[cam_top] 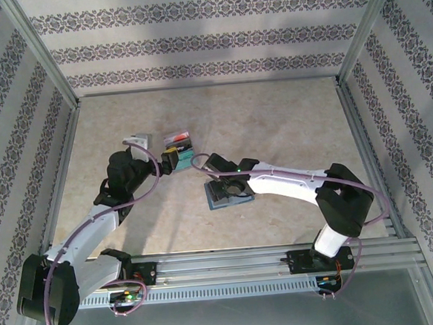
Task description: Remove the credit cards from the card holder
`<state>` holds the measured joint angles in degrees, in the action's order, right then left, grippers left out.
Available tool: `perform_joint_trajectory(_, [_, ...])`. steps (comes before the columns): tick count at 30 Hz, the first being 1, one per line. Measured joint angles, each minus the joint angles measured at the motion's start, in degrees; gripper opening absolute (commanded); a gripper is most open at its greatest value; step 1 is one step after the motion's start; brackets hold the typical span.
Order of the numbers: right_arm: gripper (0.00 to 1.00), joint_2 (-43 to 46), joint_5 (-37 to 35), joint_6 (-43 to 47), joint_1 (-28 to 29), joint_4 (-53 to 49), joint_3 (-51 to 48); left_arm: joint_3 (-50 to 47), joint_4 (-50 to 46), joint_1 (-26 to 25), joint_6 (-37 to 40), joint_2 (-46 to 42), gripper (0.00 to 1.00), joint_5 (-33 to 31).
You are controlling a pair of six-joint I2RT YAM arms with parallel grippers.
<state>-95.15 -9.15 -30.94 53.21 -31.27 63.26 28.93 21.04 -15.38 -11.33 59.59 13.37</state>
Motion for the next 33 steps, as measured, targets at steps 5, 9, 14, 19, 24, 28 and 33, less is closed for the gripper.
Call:
perform_joint_trajectory(5, [0.58,-2.4,0.0,-0.5,1.1,-0.7,1.9,-1.1,0.7,0.0,-1.5,-1.5,0.99,-1.2])
perform_joint_trajectory(9, [0.61,-5.1,0.1,-0.9,1.4,-0.9,2.7,-1.1,0.9,0.0,-2.4,-2.0,0.99,-2.3])
perform_joint_trajectory(14, [0.69,-7.8,0.4,-1.5,1.4,-1.7,3.2,-1.3,1.8,0.0,-4.0,-2.0,0.99,-3.9])
perform_joint_trajectory(19, [0.71,-9.4,0.9,-1.7,1.4,-1.8,3.6,-2.1,1.8,0.0,-5.4,-2.0,0.99,-5.1])
perform_joint_trajectory(24, [0.7,-10.5,1.3,-1.7,1.4,-1.7,4.0,-2.3,1.9,0.0,-7.0,-2.0,0.99,-6.2])
perform_joint_trajectory(28, [0.66,-11.1,1.5,-1.8,1.4,-1.6,4.0,-2.7,2.2,0.0,-7.6,-2.0,0.99,-6.4])
perform_joint_trajectory(33, [0.55,-11.2,2.1,-2.2,1.4,-1.0,4.0,-2.8,2.2,0.0,-7.9,-2.0,0.99,-6.5])
